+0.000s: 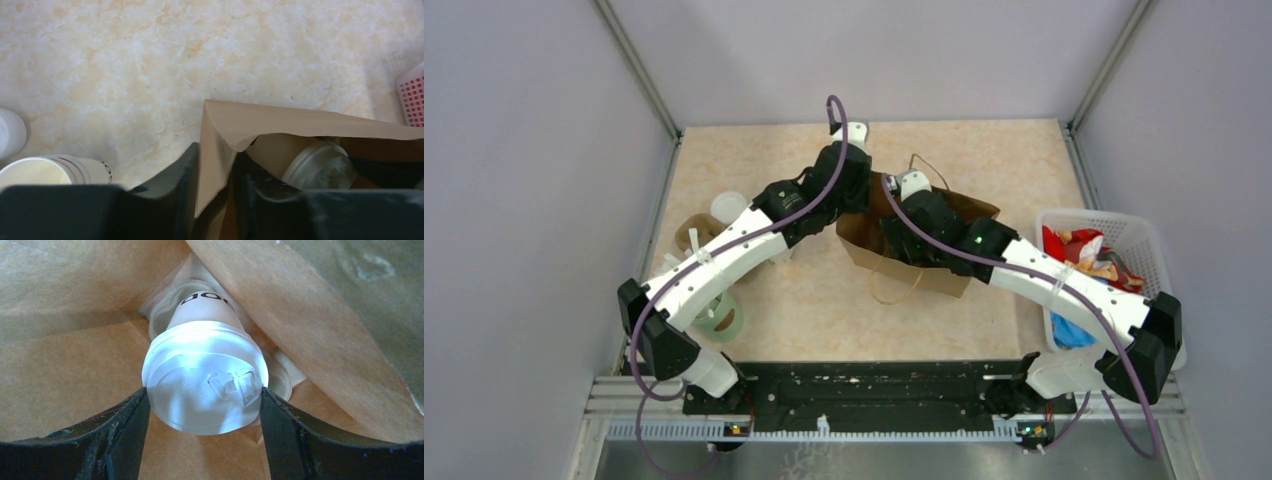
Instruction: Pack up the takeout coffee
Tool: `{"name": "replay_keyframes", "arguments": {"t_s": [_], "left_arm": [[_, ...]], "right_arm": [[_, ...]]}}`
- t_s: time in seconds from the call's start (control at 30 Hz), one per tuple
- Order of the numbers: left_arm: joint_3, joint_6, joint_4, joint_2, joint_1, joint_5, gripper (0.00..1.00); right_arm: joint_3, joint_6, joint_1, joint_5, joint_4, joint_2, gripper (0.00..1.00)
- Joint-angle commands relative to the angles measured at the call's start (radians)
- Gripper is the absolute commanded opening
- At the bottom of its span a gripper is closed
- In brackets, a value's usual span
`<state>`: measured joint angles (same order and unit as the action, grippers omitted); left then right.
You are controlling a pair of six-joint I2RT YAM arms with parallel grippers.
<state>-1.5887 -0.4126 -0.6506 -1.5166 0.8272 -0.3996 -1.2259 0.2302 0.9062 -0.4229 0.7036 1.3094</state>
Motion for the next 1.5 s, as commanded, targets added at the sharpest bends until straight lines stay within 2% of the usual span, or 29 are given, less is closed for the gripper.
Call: {"name": "replay_keyframes", "arguments": {"t_s": [0.0,0.2,0.47,0.67,0.8,1.03,1.23,1.47], "left_arm": [[-0.047,0.119,0.071,-0.012,-0.011,-0.047,0.27],[0.075,0.311,0.329,0.048,-0.011,0.019,0.01],[0.301,0.479,0.737,0.180,-0.011,0.159,0.00],[0.342,0.538,0.910,0.195,-0.011,0.211,0.00],[0.339,0.544,0.938,0.185,-0.010,0.245,0.00],[0.380,0.512,0.933,0.196,-0.010,0.249,0.00],[0.401,0.504,0.924,0.223,-0.010,0.250,0.00],[0.435,0.477,0.939,0.260,-0.010,0.288,0.00]], "right_arm": [[-0.021,-0.003,-0.004,0.006,-0.027,-0.043,0.49],[-0.029,-0.019,-0.004,0.003,-0.020,-0.050,0.49],[-0.057,-0.068,-0.004,0.003,-0.034,-0.086,0.49],[-0.061,-0.102,-0.004,-0.002,-0.065,-0.088,0.49],[-0.054,-0.097,-0.004,-0.028,-0.106,-0.096,0.49],[0.056,-0.120,-0.004,-0.119,-0.266,-0.145,0.49],[0.084,-0.162,-0.005,-0.221,-0.325,-0.112,0.48],[0.151,-0.214,-0.006,-0.209,-0.436,-0.083,0.48]]}}
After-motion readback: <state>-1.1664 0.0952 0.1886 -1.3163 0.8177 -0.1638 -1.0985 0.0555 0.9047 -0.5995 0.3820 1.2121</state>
